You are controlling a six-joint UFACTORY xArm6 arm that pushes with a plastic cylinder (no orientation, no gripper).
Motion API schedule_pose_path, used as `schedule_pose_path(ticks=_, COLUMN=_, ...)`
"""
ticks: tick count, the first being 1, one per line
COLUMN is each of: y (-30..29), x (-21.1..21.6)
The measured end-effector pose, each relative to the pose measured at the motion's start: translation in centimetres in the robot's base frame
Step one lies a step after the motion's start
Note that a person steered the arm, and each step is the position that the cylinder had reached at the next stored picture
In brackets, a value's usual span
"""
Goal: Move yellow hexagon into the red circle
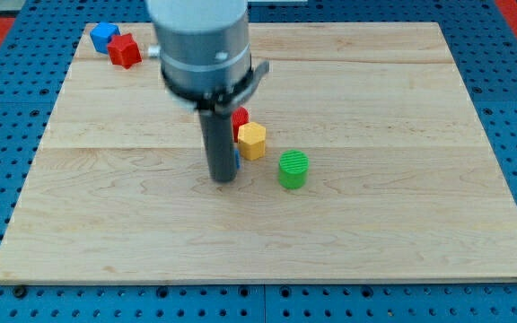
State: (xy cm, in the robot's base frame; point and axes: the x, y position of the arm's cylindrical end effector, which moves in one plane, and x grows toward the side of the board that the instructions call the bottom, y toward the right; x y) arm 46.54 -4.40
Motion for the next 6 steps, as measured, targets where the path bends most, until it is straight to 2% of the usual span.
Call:
schedule_pose_path(ticks=1, y=1.6, x=-2.0)
schedule_pose_path(ticks=2, y=2.6, x=2.2)
schedule_pose_path(ticks=3, y=7.0, x=0.2)
schedule_pose_path(ticks=4, y=7.8, x=-1.2)
schedule_pose_path(ticks=5, y=3.5, x=-2.1)
schedule_pose_path(ticks=6, y=10.9, x=-3.3)
